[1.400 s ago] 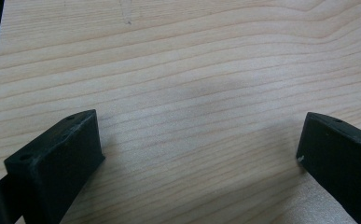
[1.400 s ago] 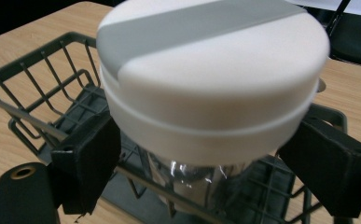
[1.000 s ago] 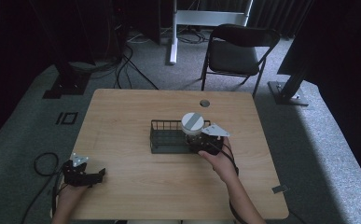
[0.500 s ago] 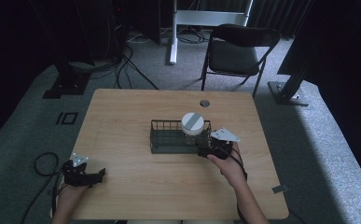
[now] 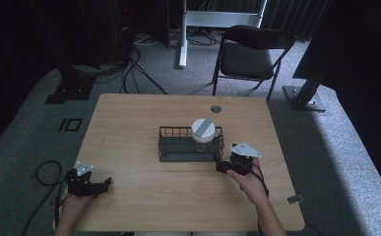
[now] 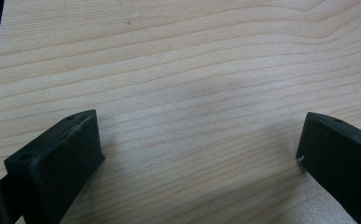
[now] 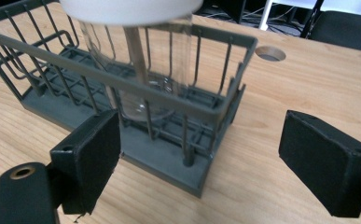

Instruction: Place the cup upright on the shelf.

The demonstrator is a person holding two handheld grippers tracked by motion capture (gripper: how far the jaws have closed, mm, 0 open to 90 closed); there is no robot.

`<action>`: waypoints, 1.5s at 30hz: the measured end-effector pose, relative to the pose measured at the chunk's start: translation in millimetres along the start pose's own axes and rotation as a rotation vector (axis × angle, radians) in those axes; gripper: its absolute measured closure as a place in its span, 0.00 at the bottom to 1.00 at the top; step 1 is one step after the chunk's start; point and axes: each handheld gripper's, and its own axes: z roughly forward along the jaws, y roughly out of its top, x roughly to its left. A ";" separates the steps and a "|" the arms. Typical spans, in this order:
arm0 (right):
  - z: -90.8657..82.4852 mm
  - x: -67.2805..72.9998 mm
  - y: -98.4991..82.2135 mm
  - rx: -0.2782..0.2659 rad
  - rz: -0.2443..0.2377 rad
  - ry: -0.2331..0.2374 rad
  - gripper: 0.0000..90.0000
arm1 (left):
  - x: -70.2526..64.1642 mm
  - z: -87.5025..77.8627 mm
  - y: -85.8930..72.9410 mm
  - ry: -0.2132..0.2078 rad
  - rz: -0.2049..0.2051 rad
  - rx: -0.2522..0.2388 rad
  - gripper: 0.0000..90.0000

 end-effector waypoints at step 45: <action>-2.0 -64.3 -57.9 0.141 0.103 -0.161 0.13 | 0.0 -0.1 0.0 0.000 0.000 0.000 0.00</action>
